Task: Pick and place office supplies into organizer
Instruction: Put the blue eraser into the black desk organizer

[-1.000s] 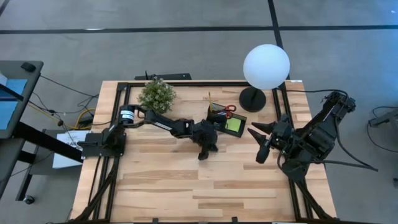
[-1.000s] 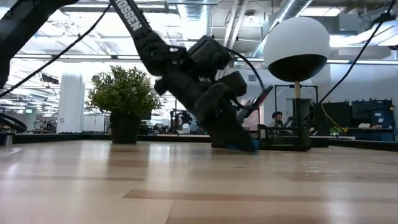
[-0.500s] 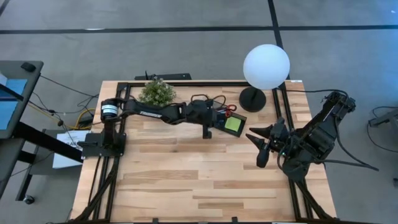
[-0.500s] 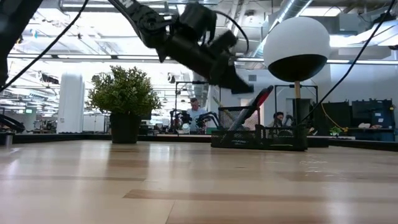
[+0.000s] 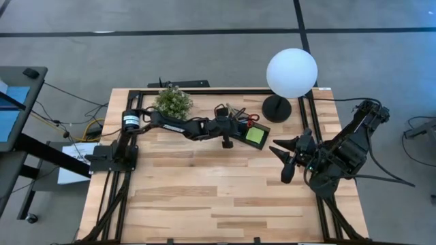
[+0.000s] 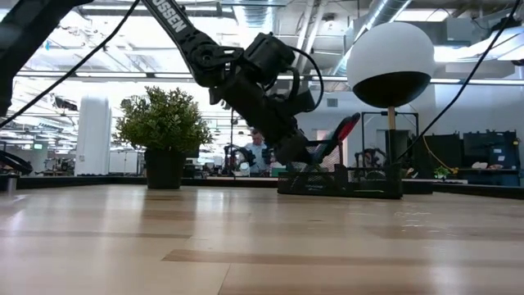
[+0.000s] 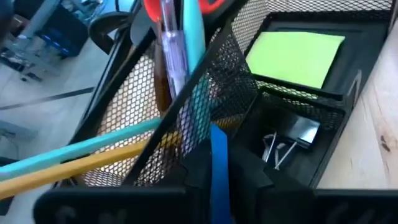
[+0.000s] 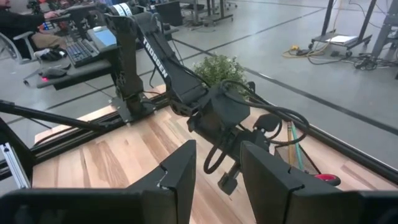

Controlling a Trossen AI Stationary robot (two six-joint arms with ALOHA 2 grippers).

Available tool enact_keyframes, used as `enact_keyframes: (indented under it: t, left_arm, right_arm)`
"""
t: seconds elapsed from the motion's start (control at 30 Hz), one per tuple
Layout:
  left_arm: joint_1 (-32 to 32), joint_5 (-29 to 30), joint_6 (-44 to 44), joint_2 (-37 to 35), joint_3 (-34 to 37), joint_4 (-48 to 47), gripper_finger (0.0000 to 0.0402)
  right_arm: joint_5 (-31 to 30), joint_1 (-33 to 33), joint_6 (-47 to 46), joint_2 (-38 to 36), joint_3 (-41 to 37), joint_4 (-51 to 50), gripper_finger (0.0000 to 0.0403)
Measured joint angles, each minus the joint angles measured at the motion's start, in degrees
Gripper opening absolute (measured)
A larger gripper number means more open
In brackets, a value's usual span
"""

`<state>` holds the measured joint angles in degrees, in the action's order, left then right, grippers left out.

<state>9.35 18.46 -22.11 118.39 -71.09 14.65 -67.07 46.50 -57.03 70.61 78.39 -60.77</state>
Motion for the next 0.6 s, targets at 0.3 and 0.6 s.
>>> enact_keyframes:
  t: [0.3, 0.6]
  left_arm:
    - [-0.8, -3.5, 4.5, 0.0, -0.4, -0.9, 0.0109]
    - [-2.5, -2.7, 8.0, -0.3, -0.4, -2.8, 0.0181]
  right_arm:
    - [0.0, 0.0, 0.0, 0.0, 0.0, 0.0, 0.0119]
    - [-0.2, 0.0, 0.0, 0.0, 0.0, 0.5, 0.0119]
